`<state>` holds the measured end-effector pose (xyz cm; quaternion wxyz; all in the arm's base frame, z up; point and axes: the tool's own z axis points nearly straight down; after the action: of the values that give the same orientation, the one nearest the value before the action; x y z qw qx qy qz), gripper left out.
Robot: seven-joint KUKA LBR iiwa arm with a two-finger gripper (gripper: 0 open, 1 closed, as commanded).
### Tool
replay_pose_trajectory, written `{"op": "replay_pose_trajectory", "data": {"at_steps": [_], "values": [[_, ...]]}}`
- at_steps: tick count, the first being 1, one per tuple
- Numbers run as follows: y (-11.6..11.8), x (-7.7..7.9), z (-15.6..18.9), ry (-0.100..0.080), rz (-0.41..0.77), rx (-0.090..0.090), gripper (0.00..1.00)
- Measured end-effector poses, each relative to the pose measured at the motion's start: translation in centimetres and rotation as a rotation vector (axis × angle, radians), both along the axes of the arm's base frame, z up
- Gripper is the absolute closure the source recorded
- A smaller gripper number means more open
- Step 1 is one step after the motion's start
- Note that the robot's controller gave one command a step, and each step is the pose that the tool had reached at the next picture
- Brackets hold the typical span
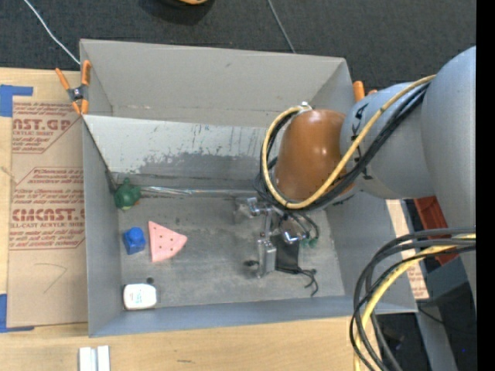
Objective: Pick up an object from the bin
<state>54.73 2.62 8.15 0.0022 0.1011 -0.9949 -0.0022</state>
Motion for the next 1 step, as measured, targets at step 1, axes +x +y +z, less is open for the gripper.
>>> {"op": "replay_pose_trajectory", "data": {"at_steps": [1], "values": [[-7.41, -1.04, -1.00, -0.005, 0.144, -0.002, 0.00]]}}
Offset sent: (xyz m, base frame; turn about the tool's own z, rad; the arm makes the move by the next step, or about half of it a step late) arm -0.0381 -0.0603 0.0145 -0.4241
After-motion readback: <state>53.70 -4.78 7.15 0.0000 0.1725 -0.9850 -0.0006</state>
